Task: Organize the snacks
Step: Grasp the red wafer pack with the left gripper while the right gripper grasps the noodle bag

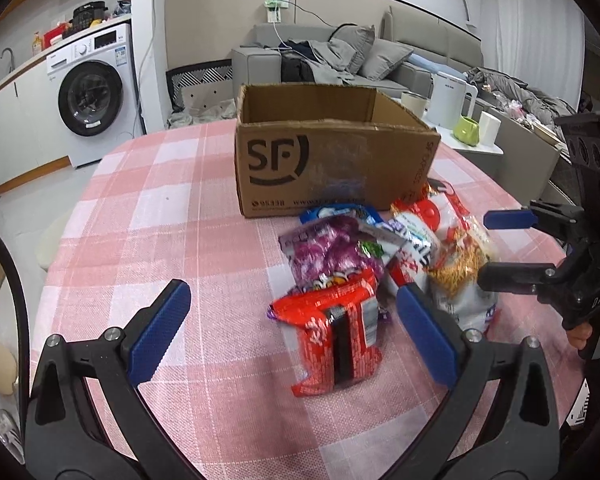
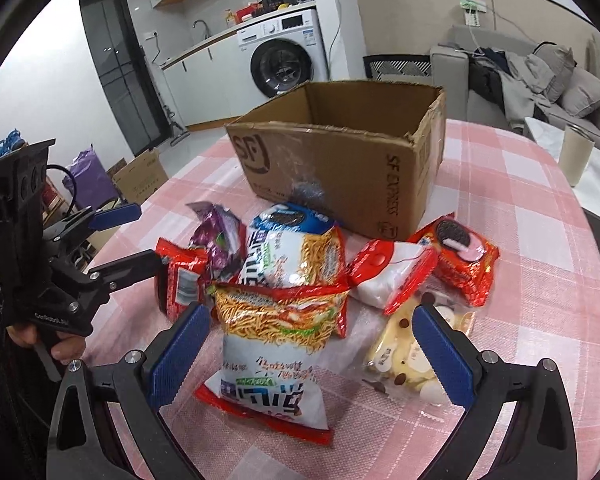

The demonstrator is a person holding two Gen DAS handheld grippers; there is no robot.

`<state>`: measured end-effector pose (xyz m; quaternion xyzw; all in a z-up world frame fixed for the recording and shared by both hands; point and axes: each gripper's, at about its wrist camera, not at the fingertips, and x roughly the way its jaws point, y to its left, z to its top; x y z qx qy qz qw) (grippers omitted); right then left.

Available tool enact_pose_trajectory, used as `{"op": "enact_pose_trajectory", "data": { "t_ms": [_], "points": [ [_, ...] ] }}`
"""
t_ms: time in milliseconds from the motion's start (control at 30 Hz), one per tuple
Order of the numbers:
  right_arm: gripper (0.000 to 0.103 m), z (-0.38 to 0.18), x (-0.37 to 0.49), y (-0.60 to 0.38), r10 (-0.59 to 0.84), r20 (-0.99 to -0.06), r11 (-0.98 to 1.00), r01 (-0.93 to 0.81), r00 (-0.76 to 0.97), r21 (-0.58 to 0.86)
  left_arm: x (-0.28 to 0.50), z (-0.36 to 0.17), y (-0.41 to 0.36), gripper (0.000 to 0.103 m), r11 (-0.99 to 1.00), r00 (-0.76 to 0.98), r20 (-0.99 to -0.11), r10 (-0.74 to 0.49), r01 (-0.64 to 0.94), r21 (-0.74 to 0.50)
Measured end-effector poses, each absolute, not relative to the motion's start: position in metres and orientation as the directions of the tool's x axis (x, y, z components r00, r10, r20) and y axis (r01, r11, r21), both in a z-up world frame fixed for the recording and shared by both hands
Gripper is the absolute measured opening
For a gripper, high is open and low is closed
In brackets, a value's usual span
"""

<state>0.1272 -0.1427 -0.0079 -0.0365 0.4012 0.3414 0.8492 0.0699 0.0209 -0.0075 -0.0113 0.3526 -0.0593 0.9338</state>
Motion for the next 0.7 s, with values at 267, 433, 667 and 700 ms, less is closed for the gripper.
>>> {"op": "enact_pose_trajectory", "data": {
  "t_ms": [267, 433, 667, 700],
  "points": [
    [0.102, -0.017, 0.124, -0.130, 0.571, -0.726, 0.722, -0.654, 0.382, 0.224, 0.070, -0.025, 0.015, 0.102, 0.990, 0.710, -0.691, -0.133, 0.126, -0.062],
    [0.101, -0.024, 0.123, -0.125, 0.574, -0.737, 0.711, -0.663, 0.357, 0.233, 0.073, -0.031, 0.014, 0.102, 0.990, 0.696, -0.705, -0.134, 0.132, -0.059],
    [0.091, -0.031, 0.123, -0.119, 0.585, -0.745, 0.695, -0.672, 0.321, 0.256, 0.077, -0.038, 0.014, 0.102, 0.987, 0.671, -0.725, -0.153, 0.143, -0.077],
    [0.086, -0.033, 0.124, -0.118, 0.585, -0.748, 0.692, -0.674, 0.313, 0.260, 0.078, -0.039, 0.015, 0.100, 0.986, 0.667, -0.728, -0.161, 0.146, -0.083]
  ]
}}
